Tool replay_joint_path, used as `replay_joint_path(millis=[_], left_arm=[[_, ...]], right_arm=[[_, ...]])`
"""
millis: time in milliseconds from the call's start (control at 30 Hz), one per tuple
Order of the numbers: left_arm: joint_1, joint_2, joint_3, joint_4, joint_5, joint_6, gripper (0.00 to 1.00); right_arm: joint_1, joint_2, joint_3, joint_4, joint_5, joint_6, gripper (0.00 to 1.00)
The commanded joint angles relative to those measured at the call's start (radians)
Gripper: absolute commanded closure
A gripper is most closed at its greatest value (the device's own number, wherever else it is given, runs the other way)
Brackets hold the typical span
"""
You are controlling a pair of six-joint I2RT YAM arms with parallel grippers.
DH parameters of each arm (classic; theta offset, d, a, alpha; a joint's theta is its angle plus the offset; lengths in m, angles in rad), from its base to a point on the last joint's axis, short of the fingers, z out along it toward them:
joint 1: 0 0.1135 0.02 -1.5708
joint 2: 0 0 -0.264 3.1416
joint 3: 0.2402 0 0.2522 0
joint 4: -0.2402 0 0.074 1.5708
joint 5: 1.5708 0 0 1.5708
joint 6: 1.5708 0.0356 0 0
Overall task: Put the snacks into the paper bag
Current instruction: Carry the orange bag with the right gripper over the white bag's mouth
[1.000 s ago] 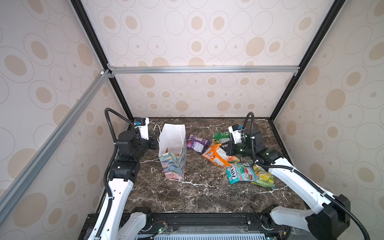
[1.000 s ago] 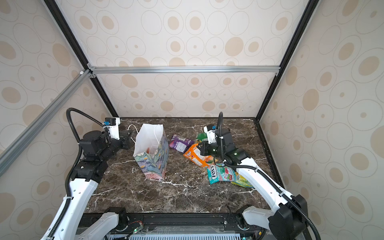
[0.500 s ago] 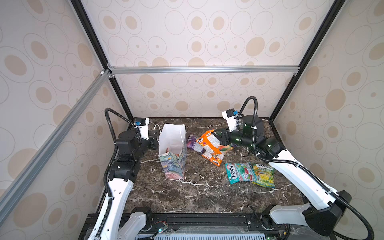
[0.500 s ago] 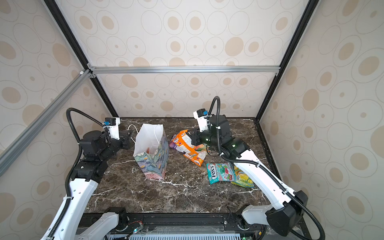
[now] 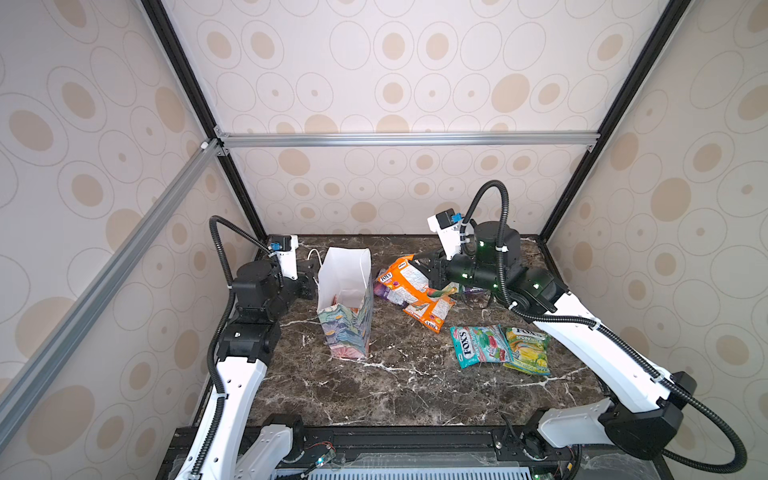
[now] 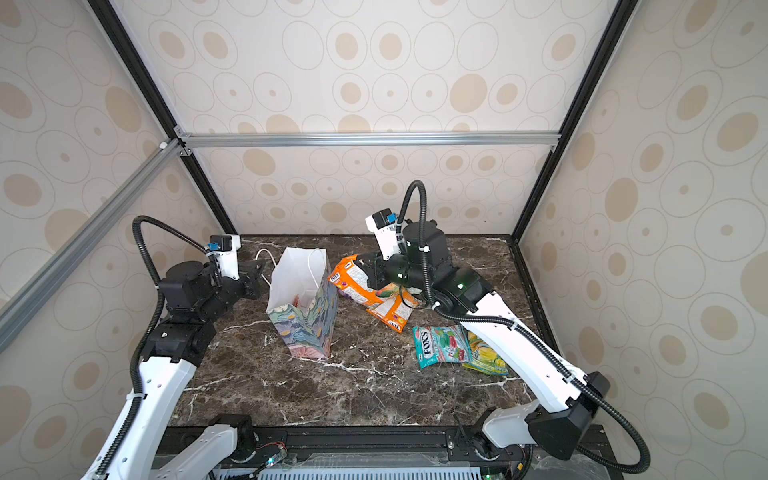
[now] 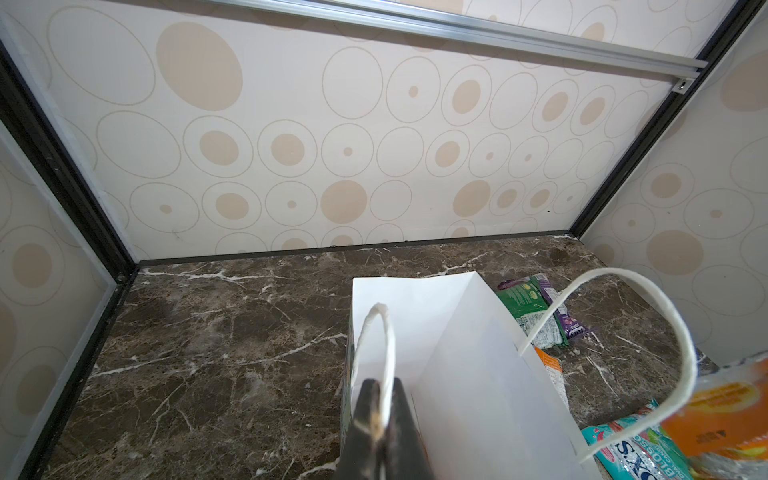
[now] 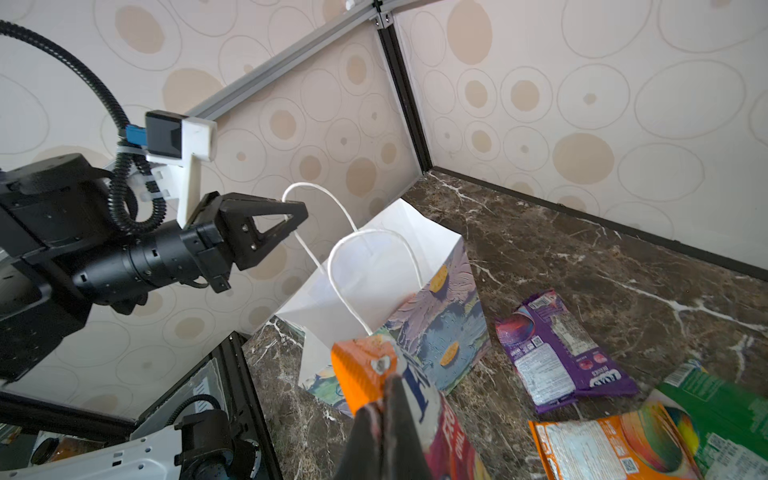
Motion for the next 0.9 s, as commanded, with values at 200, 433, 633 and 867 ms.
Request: replay_joint_path(millis=[200,433,633,867], left_arm=[[0.003,-0.012,0.005,0.009,0.006,-0.002,0.97],[0.003,-0.014,0.007,0.009,0.002,-0.001,0.97],[0.003,-0.018,0.005,0.008,-0.006,0.001,0.97],[0.003,-0.019,0.006,0.007,-0.006,0.001,0.97]], right_arm=[[0.103,0.041,0.168,0.003,0.053,-0.075,1.0],[0.176,0.151,0.352,-0.034,0.063,-0.118,1.0],[0.207,0.233,0.468,-0.036,0.12,-0.145,1.0],[0.207,0.273,0.513,-0.024,0.189,-0.164,1.0]])
